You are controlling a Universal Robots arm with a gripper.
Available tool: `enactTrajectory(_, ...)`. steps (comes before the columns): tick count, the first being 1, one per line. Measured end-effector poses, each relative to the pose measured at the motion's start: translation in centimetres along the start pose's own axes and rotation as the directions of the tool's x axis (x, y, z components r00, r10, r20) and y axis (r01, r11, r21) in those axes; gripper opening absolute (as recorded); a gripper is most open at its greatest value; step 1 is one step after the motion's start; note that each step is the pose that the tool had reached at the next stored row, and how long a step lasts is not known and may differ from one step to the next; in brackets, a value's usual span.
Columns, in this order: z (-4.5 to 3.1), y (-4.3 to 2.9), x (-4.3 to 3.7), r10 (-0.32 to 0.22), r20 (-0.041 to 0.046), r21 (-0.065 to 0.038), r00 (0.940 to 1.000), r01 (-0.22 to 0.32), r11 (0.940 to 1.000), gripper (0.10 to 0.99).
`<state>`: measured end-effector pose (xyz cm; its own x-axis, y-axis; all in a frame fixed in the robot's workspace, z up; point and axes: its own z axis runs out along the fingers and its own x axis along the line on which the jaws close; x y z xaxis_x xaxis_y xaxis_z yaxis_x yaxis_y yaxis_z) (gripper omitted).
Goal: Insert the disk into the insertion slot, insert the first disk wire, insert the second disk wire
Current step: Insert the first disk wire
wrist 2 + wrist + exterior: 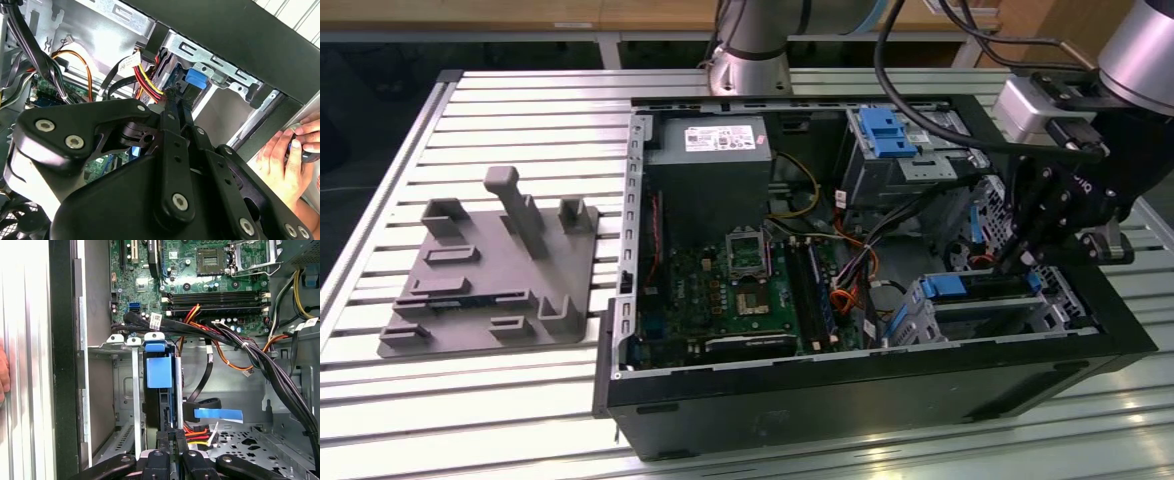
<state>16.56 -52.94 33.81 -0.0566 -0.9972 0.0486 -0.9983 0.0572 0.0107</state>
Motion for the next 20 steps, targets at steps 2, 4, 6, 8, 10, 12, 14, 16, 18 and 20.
enactTrajectory(2, 0.05, 0.00, 0.01, 0.000, 0.0000, 0.000, 1.0000, 0.000, 1.0000, 0.169)
enactTrajectory(4, 0.10, 0.00, 0.02, 0.000, 0.0001, 0.000, 1.0000, 0.000, 1.0000, 0.169)
enactTrajectory(6, 0.16, 0.00, 0.02, 0.000, 0.0002, 0.000, 1.0000, 0.000, 1.0000, 0.169)
enactTrajectory(8, 0.21, 0.00, 0.03, 0.000, 0.0001, 0.000, 1.0000, 0.000, 1.0000, 0.169)
enactTrajectory(10, 0.26, 0.00, 0.03, 0.000, 0.0001, 0.000, 1.0000, 0.000, 1.0000, 0.169)
enactTrajectory(12, 0.31, -0.01, 0.03, 0.000, 0.0001, 0.000, 1.0000, 0.000, 1.0000, 0.169)
enactTrajectory(14, 0.36, -0.01, 0.03, 0.000, 0.0001, 0.000, 1.0000, 0.000, 1.0000, 0.169)
enactTrajectory(16, 0.41, -0.01, 0.03, 0.000, 0.0001, 0.000, 1.0000, 0.000, 1.0000, 0.169)
enactTrajectory(18, 0.45, -0.01, 0.04, 0.000, 0.0001, 0.000, 1.0000, 0.000, 1.0000, 0.169)
enactTrajectory(20, 0.49, -0.01, 0.04, 0.000, 0.0001, 0.000, 1.0000, 0.000, 1.0000, 0.169)
